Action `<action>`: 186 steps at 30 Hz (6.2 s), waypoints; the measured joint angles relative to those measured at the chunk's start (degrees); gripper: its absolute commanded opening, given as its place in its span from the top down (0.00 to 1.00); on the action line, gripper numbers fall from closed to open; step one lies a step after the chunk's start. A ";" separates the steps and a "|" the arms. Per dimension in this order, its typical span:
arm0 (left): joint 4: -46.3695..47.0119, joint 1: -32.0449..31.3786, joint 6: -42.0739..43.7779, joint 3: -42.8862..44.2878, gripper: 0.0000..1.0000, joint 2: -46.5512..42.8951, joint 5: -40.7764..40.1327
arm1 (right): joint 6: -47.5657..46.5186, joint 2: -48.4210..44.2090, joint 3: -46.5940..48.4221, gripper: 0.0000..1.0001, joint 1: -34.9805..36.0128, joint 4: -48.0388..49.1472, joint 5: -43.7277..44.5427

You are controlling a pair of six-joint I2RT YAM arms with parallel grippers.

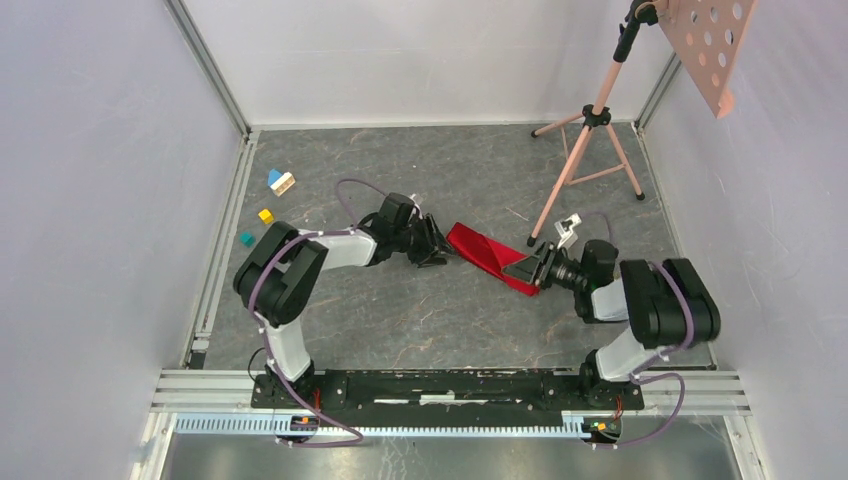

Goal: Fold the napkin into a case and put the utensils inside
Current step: Smooth out the smaller rectangle-folded napkin at the center of the board, then pick up the knife from the corner of the board, then insert the knife into the folded napkin.

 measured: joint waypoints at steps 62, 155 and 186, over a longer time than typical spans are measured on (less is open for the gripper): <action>-20.00 -0.52 6.69 -8.15 0.21 -43.45 7.28 | -4.74 -24.06 17.05 0.61 -36.39 -77.18 74.86; -18.71 0.68 8.41 -1.36 0.33 -20.22 1.81 | -51.54 -32.30 24.76 1.00 11.98 -65.40 26.99; 2.49 1.25 -4.13 3.85 0.87 3.93 3.74 | -49.57 3.54 42.14 0.99 21.29 -39.41 11.30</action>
